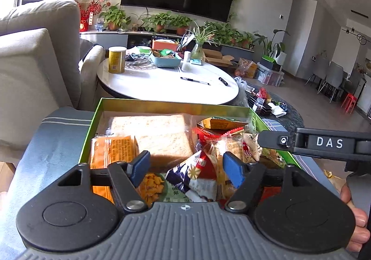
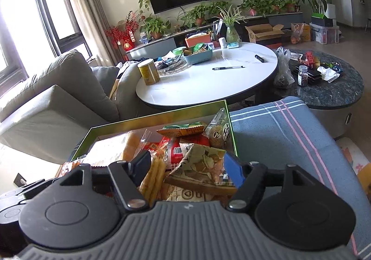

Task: Organize snacks
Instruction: 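Lower both bags into the green box and open both grippers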

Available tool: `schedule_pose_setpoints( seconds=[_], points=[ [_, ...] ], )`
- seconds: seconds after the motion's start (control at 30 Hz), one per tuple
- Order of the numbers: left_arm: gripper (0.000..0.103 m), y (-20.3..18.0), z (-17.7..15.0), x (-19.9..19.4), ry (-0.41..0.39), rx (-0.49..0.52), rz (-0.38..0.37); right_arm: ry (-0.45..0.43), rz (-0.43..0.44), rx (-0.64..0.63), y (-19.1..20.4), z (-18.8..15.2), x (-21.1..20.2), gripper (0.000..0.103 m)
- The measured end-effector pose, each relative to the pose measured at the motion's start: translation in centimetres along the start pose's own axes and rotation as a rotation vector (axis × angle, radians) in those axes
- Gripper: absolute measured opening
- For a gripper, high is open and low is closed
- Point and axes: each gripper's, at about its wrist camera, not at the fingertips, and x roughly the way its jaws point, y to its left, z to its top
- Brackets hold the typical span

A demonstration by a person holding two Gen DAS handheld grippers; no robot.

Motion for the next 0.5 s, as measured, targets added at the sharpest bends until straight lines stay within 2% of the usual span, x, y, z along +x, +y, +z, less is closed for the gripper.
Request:
schedule_pose_setpoints(
  seconds=[0.1, 0.5],
  points=[
    [0.069, -0.3, -0.4, -1.0, 0.001, 0.008, -0.004, -0.001, 0.016, 0.005, 0.2, -0.3, -0.8, 0.078],
    [0.081, -2.0, -1.6, -7.6, -0.054, 0.040, 0.039, -0.049, 0.063, 0.000, 1.6, -2.5, -6.7, 0.078]
  ],
)
